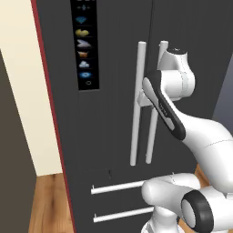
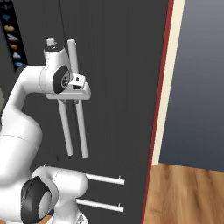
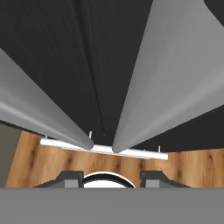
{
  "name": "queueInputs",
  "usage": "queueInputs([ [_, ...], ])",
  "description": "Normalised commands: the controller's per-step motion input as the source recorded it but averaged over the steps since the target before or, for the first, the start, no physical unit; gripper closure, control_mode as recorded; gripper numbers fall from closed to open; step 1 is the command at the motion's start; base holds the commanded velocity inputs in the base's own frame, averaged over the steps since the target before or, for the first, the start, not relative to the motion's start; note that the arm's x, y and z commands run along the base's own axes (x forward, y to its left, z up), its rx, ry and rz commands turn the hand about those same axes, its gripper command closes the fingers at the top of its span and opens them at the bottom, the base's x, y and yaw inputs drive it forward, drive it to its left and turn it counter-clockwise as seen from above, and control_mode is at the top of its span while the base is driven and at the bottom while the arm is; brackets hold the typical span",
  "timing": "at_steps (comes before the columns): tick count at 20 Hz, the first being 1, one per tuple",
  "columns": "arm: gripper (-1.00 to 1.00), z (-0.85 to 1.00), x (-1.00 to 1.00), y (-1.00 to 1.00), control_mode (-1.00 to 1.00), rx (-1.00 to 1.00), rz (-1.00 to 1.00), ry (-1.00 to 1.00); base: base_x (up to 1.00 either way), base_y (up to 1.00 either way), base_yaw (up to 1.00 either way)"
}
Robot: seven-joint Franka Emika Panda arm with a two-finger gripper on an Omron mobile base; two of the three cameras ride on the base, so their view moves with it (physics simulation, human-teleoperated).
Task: Open the fridge, remove the mango, lemon wedge, and chicken drumstick, and place them on any counter.
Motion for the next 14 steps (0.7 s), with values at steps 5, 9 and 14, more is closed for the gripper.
queueInputs([
  [5,-1.00,0.00,0.00,0.00,1.00,0.00,0.00,0.00,0.00,0.00,0.00],
  [9,-1.00,0.00,0.00,0.00,1.00,0.00,0.00,0.00,-0.04,0.00,0.00],
  [14,-1.00,0.00,0.00,0.00,1.00,0.00,0.00,0.00,-0.41,0.12,0.00],
])
